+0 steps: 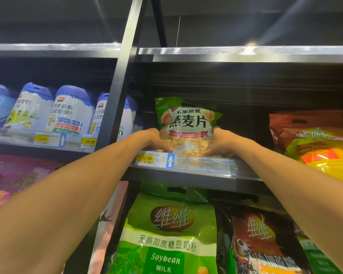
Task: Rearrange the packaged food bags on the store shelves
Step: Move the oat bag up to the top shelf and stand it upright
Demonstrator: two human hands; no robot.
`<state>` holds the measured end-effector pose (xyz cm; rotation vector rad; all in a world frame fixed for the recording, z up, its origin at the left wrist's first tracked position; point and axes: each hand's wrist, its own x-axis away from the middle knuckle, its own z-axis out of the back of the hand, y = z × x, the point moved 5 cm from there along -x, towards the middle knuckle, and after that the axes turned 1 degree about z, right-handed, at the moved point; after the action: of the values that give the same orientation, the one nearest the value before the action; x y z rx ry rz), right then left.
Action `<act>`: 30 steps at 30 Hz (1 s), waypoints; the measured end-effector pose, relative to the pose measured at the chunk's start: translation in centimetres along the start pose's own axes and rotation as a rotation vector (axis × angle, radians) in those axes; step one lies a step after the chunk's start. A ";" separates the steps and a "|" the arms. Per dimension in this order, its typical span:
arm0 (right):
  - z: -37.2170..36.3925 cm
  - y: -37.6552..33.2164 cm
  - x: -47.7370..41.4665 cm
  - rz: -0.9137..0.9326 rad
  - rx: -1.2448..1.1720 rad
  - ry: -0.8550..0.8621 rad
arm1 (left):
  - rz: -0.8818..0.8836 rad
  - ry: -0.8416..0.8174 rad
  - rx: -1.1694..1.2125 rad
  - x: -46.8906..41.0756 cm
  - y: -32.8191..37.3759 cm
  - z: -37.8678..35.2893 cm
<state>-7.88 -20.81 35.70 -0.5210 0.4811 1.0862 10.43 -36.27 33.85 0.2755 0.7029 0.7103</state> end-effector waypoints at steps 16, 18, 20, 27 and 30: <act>2.6 -0.7 4.4 0.057 0.169 0.227 | -0.155 0.298 -0.034 4.4 0.2 2.3; 3.2 -1.2 5.8 0.102 0.194 0.281 | -0.242 0.345 -0.008 5.7 0.4 2.5; 3.7 -1.8 7.2 0.141 0.197 0.337 | -0.330 0.395 0.002 7.3 0.8 2.8; 4.3 -4.0 12.1 0.219 0.292 0.518 | -0.508 0.508 -0.218 13.1 1.1 3.1; 3.9 -4.8 14.7 0.236 0.326 0.577 | -0.550 0.555 -0.277 15.6 0.4 2.8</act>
<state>2.64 -9.96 30.70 -0.4910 1.2291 1.0442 20.57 -25.40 28.43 -0.3792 1.1335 0.3407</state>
